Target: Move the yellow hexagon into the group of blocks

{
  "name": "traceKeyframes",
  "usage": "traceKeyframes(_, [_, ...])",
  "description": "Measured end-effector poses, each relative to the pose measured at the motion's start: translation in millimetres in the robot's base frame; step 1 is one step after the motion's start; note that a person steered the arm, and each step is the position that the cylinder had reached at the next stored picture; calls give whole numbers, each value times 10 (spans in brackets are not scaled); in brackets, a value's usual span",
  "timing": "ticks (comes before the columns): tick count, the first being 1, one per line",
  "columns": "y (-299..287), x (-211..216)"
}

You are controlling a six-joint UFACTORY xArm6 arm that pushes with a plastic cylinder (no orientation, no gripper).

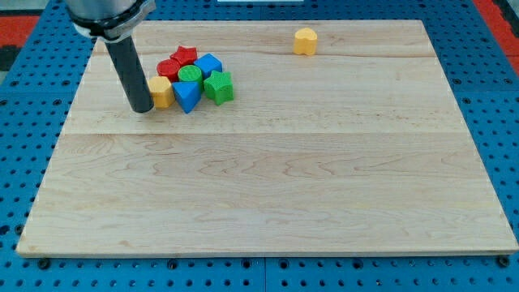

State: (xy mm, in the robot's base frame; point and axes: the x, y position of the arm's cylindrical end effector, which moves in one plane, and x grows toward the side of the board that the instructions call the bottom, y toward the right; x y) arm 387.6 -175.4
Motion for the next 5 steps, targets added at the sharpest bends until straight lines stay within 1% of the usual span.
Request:
traceKeyframes(3, [62, 9])
traceKeyframes(4, [573, 601])
traceKeyframes(5, [2162, 393])
